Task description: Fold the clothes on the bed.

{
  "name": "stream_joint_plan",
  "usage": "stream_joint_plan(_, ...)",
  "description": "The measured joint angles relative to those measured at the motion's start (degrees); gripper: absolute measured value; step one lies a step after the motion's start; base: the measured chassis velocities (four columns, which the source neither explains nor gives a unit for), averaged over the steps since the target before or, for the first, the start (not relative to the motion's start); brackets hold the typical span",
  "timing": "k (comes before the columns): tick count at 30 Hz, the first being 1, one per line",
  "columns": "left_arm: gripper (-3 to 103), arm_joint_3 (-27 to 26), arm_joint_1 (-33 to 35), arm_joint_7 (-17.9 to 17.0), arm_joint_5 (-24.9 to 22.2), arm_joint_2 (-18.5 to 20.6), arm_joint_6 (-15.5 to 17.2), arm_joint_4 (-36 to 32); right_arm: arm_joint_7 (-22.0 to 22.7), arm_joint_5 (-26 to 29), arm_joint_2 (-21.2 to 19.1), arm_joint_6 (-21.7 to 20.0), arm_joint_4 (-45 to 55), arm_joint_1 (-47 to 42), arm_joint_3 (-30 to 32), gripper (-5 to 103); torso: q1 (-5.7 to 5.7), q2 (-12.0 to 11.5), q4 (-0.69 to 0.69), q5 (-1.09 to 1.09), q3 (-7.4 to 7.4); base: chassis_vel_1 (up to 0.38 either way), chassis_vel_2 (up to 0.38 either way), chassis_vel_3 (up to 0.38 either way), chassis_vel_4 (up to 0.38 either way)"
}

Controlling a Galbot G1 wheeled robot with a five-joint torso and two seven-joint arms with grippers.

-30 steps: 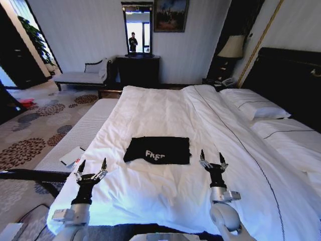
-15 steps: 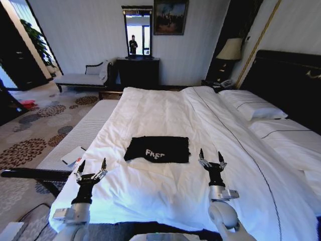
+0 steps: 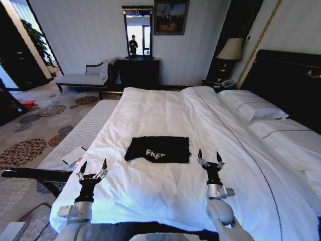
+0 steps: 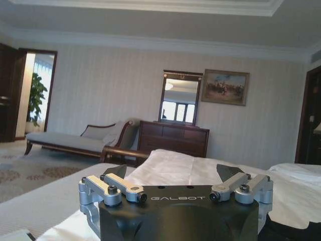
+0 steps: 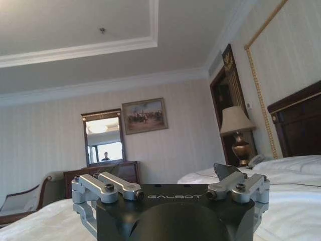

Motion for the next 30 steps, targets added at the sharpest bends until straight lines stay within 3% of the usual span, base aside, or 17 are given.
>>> stream_joint_plan(5, 100, 4.38, -3.01, -3.31, -2.22, 1.9, 3.47, 0.91, -0.11, 0.52, -0.25, 0.24, -1.03, 1.6, -0.5, 100, 0.0, 0.0, -0.01, 0.0, 0.0, 0.0, 0.0, 0.0, 0.0)
stream_joint_plan(10, 100, 9.81, -10.59, -7.51, -12.77, 5.9, 14.05, 3.89, 0.39, 2.02, -1.57, -0.03, -3.4, 4.6, -2.21, 100, 0.0, 0.0, 0.0, 0.0, 0.0, 0.0, 0.0, 0.0, 0.0)
stream_joint_plan(11, 100, 9.81, -10.59, -7.51, -12.77, 5.9, 14.05, 3.89, 0.39, 2.02, -1.57, -0.03, -3.4, 4.6, -2.21, 100, 0.0, 0.0, 0.0, 0.0, 0.0, 0.0, 0.0, 0.0, 0.0)
stream_joint_plan(12, 100, 11.09, -13.5, -8.7, -16.99, 7.9, 16.68, 5.52, 0.54, 2.17, -1.65, -0.12, -4.1, 5.2, -2.46, 100, 0.0, 0.0, -0.01, -0.01, 0.0, 0.0, 0.0, 0.0, 0.0)
stream_joint_plan(15, 100, 12.84, -20.01, -10.91, -25.41, 11.01, 20.2, 9.96, 1.15, 2.27, -1.57, -0.53, -5.59, 6.1, -3.15, 100, 0.0, 0.0, -0.03, -0.01, 0.0, 0.0, 0.0, 0.0, 0.0)
stream_joint_plan(20, 100, 12.47, -23.72, -11.74, -29.69, 11.14, 22.03, 12.84, 1.48, 2.35, -2.02, -0.69, -8.16, 8.45, -6.15, 100, 0.01, 0.0, -0.04, 0.0, 0.01, 0.0, 0.0, 0.0, 0.0)
stream_joint_plan(21, 100, 12.24, -24.96, -11.93, -30.85, 10.76, 22.58, 13.93, 1.51, 2.43, -2.17, -0.76, -9.39, 9.8, -7.77, 100, 0.01, -0.01, 0.05, 0.01, 0.01, 0.0, 0.0, 0.0, 0.0)
stream_joint_plan(25, 100, 14.3, -30.39, -12.41, -33.94, 10.43, 23.97, 17.76, 1.71, 2.18, -1.52, -0.89, -10.65, 10.49, -8.94, 100, 0.01, 0.0, -0.03, -0.01, 0.0, 0.0, 0.0, 0.0, 0.0)
stream_joint_plan(30, 100, 16.44, -34.48, -12.63, -36.83, 10.36, 24.52, 21.39, 1.88, 1.9, -0.72, -0.9, -11.03, 10.63, -8.93, 100, 0.0, -0.01, -0.01, 0.01, 0.0, 0.0, 0.0, 0.0, 0.0)
